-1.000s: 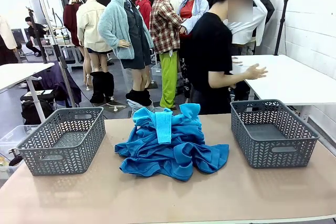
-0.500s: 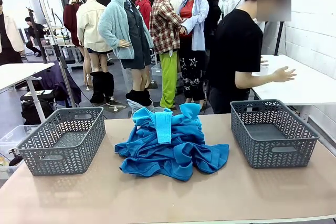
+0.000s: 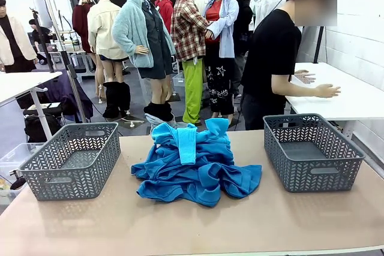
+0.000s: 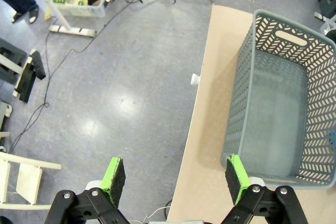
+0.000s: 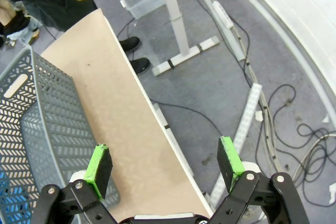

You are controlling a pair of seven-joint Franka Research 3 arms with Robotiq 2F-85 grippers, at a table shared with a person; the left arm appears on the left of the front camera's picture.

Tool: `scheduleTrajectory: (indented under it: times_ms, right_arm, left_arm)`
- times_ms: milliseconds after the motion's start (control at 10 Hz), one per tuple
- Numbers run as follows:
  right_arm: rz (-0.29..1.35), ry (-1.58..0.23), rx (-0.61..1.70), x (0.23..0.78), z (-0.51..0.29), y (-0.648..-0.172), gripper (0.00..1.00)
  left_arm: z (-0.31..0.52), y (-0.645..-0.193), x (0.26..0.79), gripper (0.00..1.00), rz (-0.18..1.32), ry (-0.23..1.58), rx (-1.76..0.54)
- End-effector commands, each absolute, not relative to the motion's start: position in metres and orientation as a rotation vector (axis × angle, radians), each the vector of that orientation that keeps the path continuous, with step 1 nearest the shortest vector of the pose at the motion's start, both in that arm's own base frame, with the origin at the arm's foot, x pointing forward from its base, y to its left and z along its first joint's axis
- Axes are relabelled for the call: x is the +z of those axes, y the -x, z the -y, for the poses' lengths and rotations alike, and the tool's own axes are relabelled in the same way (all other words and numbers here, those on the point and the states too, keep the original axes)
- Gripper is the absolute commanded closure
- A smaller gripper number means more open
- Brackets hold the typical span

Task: Sort the tops and bottoms.
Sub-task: Lift clothes from the center of the table with your left hand.

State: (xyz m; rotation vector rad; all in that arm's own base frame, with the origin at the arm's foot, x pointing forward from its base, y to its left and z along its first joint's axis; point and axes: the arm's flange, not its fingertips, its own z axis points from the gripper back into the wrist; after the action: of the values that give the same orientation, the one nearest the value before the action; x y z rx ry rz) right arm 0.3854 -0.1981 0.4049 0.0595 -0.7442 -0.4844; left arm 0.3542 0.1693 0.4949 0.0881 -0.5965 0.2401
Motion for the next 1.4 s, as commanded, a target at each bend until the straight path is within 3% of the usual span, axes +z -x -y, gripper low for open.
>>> scheduleTrajectory:
  times_ms: [0, 1300]
  right_arm:
    - [0.741, -0.056, -0.485, 0.4083, 0.1959, -0.385, 0.0]
    - [0.741, -0.056, -0.485, 0.4083, 0.1959, -0.385, 0.0]
  left_arm:
    - [-0.1702, -0.3525, 0.4941, 0.0, 0.588, -0.103, 0.235]
    - [-0.1702, -0.3525, 0.4941, 0.0, 0.588, -0.103, 0.235]
